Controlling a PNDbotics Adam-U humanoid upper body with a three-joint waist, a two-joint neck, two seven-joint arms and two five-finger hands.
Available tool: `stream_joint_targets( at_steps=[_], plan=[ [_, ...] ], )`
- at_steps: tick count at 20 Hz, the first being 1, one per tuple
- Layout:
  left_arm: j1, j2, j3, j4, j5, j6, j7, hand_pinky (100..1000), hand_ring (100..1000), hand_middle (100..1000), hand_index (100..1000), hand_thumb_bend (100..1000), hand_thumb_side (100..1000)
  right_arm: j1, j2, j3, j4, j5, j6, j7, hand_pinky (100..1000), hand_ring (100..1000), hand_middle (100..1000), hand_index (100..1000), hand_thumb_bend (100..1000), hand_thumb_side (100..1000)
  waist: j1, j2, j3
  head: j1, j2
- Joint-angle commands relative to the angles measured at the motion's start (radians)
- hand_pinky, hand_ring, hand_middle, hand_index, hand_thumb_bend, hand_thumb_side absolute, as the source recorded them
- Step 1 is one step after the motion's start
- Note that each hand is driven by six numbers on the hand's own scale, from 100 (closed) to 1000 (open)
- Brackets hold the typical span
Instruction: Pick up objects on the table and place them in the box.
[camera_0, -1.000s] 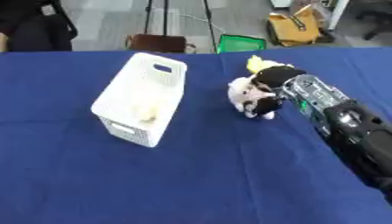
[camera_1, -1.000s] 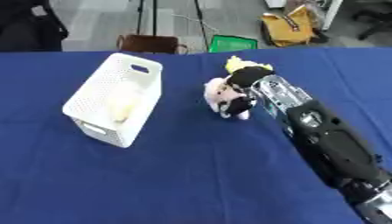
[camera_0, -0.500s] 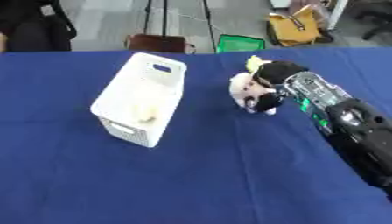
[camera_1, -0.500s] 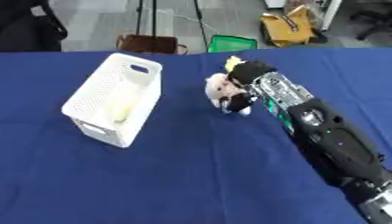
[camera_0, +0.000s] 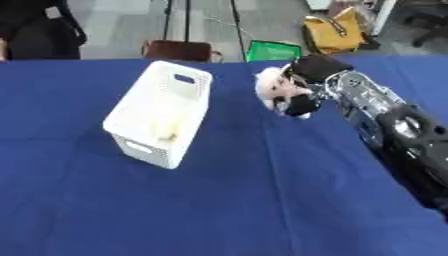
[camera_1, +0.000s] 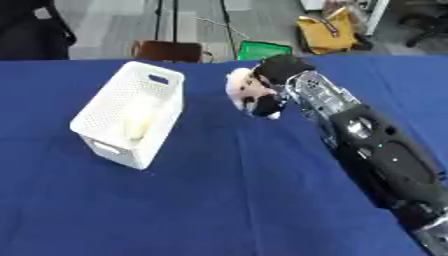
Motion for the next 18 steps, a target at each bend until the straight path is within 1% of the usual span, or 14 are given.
stream_joint_targets(
  at_steps=[1,7,10,13,15,18],
  plan=[
    [-0.008,0.015,0.001,-0.014,0.002,-0.001,-0.003,732,698,712,695,100,541,-0.031,-0.039,-0.003,-0.067,-0.022,0.018,0.002,887,799,399,535,100,601,-0.001,-0.028,0.0,-0.001,0.005],
    [-0.006,0.017,0.0,-0.014,0.002,0.0,-0.003,732,699,712,695,100,541,-0.061,-0.048,0.004,-0.142,-0.041,0.034,0.021,885,792,389,523,100,606,-0.005,-0.032,0.0,-0.002,0.009],
    [-0.003,0.019,-0.001,-0.014,0.002,0.0,-0.005,732,699,712,695,100,541,-0.113,-0.031,0.008,-0.162,-0.041,0.031,0.029,885,789,383,516,100,614,-0.008,-0.037,0.004,-0.006,0.013],
    [-0.002,0.02,-0.002,-0.014,0.002,0.0,-0.005,732,699,713,695,100,542,-0.146,-0.014,0.01,-0.165,-0.037,0.025,0.035,885,787,378,510,100,616,-0.01,-0.04,0.006,-0.008,0.014],
    [-0.002,0.021,-0.004,-0.014,0.003,0.0,-0.008,732,699,713,695,100,550,-0.192,0.021,0.011,-0.156,-0.035,0.023,0.036,886,785,372,503,100,616,-0.013,-0.041,0.013,-0.013,0.014],
    [-0.004,0.02,-0.007,-0.014,0.006,-0.002,-0.01,732,699,713,695,100,541,-0.241,0.068,0.007,-0.129,-0.029,0.023,0.032,886,784,367,497,100,618,-0.017,-0.04,0.025,-0.019,0.013]
  ],
)
